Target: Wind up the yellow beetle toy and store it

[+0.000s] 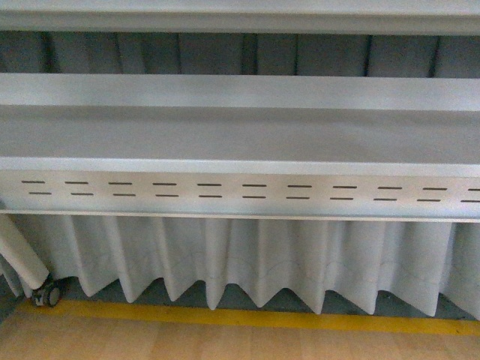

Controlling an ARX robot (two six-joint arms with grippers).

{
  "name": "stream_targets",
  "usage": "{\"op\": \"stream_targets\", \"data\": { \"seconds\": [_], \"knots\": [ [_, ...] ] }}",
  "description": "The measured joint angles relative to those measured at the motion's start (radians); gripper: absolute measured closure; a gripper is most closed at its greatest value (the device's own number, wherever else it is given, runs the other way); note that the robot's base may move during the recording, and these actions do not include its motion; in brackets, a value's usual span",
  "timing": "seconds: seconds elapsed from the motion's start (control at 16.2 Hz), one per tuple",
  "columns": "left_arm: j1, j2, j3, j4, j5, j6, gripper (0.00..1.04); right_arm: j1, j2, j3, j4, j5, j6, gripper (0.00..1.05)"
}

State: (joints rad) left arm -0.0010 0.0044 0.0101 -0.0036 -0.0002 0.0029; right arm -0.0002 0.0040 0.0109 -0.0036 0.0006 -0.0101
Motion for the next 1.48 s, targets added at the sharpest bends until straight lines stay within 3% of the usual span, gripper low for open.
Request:
{"op": "stream_targets", "data": {
  "seconds": [1.48],
  "knots": [
    [0.0, 0.0, 0.0, -0.001, -0.001, 0.0, 0.07, 0.0, -0.001, 0.0, 0.0, 0.0, 0.0, 0.07]
  ]
}}
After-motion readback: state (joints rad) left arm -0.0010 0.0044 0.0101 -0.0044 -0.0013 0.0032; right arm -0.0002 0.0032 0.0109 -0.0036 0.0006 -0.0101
